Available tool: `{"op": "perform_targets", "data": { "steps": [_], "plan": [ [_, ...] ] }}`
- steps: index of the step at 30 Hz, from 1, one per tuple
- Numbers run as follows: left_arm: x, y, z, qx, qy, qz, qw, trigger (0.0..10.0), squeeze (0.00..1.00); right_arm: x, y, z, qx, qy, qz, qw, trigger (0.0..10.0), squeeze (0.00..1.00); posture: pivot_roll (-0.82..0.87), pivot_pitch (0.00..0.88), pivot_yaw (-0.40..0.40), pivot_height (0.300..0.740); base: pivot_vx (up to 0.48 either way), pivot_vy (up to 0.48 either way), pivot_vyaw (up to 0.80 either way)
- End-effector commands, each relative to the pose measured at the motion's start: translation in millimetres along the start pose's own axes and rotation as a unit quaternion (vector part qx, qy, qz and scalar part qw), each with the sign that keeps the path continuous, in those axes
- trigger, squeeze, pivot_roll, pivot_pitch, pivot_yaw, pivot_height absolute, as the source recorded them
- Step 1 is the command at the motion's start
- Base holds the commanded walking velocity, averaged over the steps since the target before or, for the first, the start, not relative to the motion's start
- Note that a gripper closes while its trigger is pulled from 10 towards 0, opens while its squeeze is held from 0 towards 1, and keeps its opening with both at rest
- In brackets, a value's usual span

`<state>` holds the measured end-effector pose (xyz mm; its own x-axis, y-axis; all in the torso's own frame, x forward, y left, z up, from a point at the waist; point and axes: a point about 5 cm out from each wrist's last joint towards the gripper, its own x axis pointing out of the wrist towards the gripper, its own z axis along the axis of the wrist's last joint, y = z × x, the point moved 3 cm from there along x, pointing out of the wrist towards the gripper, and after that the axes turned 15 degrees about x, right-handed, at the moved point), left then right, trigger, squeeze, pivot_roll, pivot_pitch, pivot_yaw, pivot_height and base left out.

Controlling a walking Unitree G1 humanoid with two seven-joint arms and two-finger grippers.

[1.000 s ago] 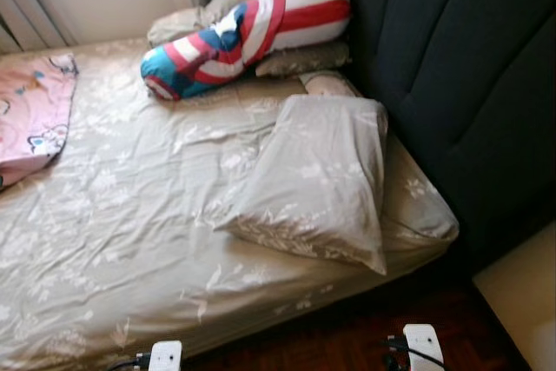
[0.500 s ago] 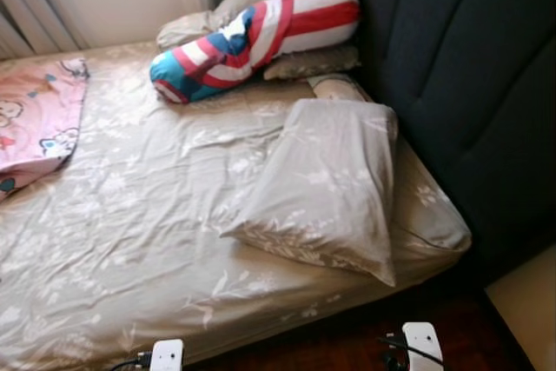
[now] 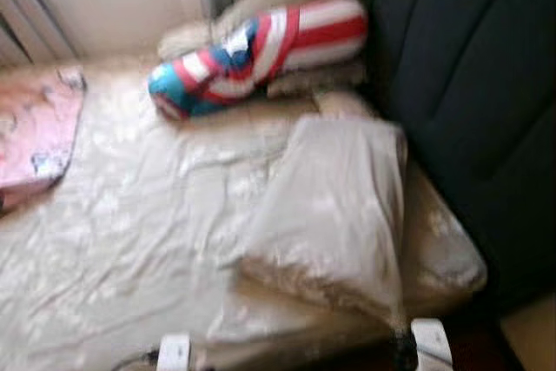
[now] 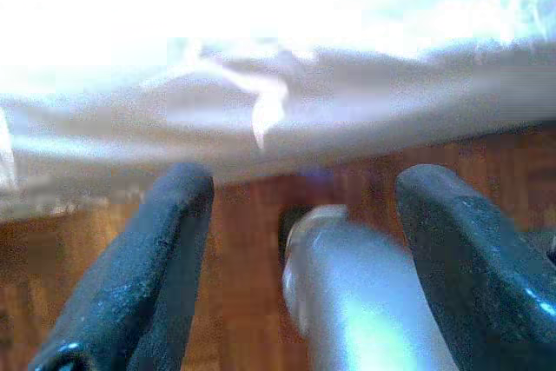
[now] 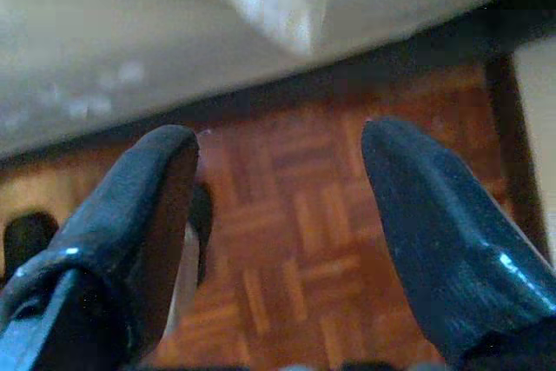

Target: Clean up the room

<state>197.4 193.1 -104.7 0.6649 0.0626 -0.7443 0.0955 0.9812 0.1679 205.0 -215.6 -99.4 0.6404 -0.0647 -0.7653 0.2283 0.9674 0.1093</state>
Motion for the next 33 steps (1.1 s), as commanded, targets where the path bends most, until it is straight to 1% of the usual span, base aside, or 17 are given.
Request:
{"op": "perform_targets", "data": {
  "steps": [1,3,6,8,14,19,22,23,24,25,26,27,28,29,30,31,33],
  "plan": [
    [-3.6,8.8,-12,0.004,0.017,0.013,1.0,10.0,0.0,-0.4,7.1,-8,0.006,0.008,0.007,1.0,10.0,0.0,-0.02,0.123,0.009,0.74,0.0,0.0,0.0],
    [-3.6,9.6,-12,0.004,0.017,0.014,1.0,10.0,0.0,-0.2,8.1,-5,-0.004,0.0,0.011,1.0,10.0,0.0,-0.02,0.123,0.009,0.74,0.0,0.0,0.0],
    [-3.7,10.0,-12,0.003,0.015,0.013,1.0,10.0,0.0,-0.4,9.1,-3,0.005,-0.009,0.015,1.0,10.0,0.0,-0.01,0.124,0.01,0.74,0.0,0.0,0.0],
    [-3.4,10.4,-9,0.004,0.006,0.012,1.0,10.0,0.0,-0.7,10.5,0,0.015,-0.024,0.021,0.999,10.0,0.0,-0.01,0.126,0.01,0.74,0.0,0.0,0.0],
    [1.1,14.9,19,-0.002,-0.056,0.013,0.998,10.0,0.0,-2.8,16.9,12,0.048,-0.08,0.049,0.994,10.0,0.0,-0.02,0.139,0.014,0.74,0.0,0.0,0.0],
    [3.3,13.8,29,0.002,-0.066,0.011,0.998,10.0,0.0,-4.6,20.7,17,0.057,-0.103,0.069,0.991,10.0,0.0,-0.02,0.143,0.009,0.74,0.0,0.0,0.0],
    [4.2,9.7,34,0.003,-0.077,0.006,0.997,10.0,0.0,-5.7,19.6,18,0.074,-0.115,0.07,0.988,10.0,0.0,-0.02,0.15,0.01,0.74,0.0,0.0,0.0],
    [4.1,6.9,39,0.008,-0.091,0.0,0.996,10.0,0.0,-0.8,53.2,69,0.07,-0.189,0.1,0.974,10.0,0.0,-0.01,0.155,0.01,0.74,0.0,0.0,0.0],
    [4.1,6.2,40,0.009,-0.094,-0.001,0.996,10.0,0.0,-1.0,63.1,83,0.068,-0.21,0.109,0.969,10.0,0.0,-0.01,0.155,0.01,0.74,0.0,0.0,0.0],
    [3.9,5.7,45,0.022,-0.106,0.001,0.994,10.0,0.0,-2.7,77.8,105,0.063,-0.242,0.12,0.961,10.0,0.0,-0.02,0.157,0.01,0.74,0.0,0.0,0.0],
    [3.6,5.5,48,0.03,-0.114,0.002,0.993,10.0,0.0,-4.2,85.1,117,0.061,-0.258,0.126,0.956,10.0,0.0,-0.02,0.158,0.01,0.74,0.0,0.0,0.0],
    [3.3,5.7,52,0.027,-0.127,0.003,0.992,10.0,0.0,-6.7,91.0,127,0.058,-0.277,0.132,0.95,10.0,0.0,-0.02,0.159,0.01,0.74,0.0,0.0,0.0],
    [2.0,5.5,65,0.039,-0.162,-0.001,0.986,10.0,0.0,-11.2,96.1,136,0.052,-0.302,0.141,0.941,10.0,0.0,-0.02,0.158,0.012,0.74,0.0,0.0,0.0],
    [1.2,5.1,71,0.045,-0.178,-0.003,0.983,10.0,0.0,-13.0,97.2,138,0.051,-0.311,0.146,0.938,10.0,0.0,-0.02,0.158,0.012,0.74,0.0,0.0,0.0],
    [1.2,5.1,71,0.045,-0.178,-0.003,0.983,10.0,0.0,-13.0,97.2,138,0.051,-0.311,0.146,0.938,10.0,0.0,-0.02,0.158,0.012,0.74,0.0,0.0,0.0],
    [0.0,5.5,80,0.046,-0.199,-0.002,0.979,10.0,0.0,-14.6,98.0,138,0.049,-0.316,0.152,0.935,10.0,0.0,-0.02,0.155,0.012,0.74,0.0,0.0,0.0],
    [-0.4,6.2,83,0.043,-0.207,-0.001,0.977,10.0,0.0,-14.8,98.0,137,0.049,-0.316,0.153,0.935,10.0,0.0,-0.03,0.155,0.013,0.74,0.0,0.0,0.0]
  ]
}}
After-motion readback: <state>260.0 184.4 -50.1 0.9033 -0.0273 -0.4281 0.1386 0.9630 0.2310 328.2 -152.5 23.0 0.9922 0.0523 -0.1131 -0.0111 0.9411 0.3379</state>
